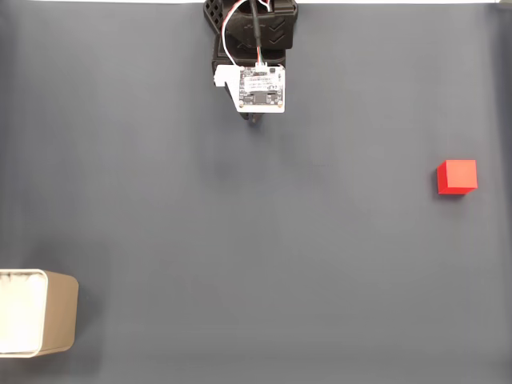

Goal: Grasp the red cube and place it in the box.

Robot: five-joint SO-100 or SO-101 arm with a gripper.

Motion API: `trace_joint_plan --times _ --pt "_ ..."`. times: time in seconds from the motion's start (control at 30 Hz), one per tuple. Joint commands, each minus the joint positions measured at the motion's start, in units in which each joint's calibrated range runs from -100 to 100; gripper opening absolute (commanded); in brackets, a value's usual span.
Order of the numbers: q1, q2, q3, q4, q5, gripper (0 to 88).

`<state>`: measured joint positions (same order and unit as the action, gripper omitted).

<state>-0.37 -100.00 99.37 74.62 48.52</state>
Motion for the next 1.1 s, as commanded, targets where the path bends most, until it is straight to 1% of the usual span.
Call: trace_joint_plan --times 0.0,0.1,0.2,0.27,0.37,0.47,0.57,0.67,0.8,0.9,1.07 --pt "0.9 0.0 0.5 1.1 -0.1 0.0" --pt "0.7 0.0 0.5 0.6 0.1 0.0" --pt "0.9 0.0 0.5 -3.6 0.0 0.0" --pt "1.4 0.2 0.3 -8.2 0.1 0.0" --pt "2.5 1.7 -1.8 -18.5 0.2 0.0" --pt "2.4 4.7 -8.9 -26.6 0.3 0.0" --pt "1.6 9.3 -19.1 -31.8 0.3 0.0" --pt "0.9 15.0 -29.7 -33.0 0.7 0.0" --pt "0.7 23.7 -44.3 -31.9 0.1 0.0" --pt "0.6 30.4 -54.8 -28.6 -0.1 0.0" --pt "0.8 39.8 -68.3 -19.9 0.4 0.0"
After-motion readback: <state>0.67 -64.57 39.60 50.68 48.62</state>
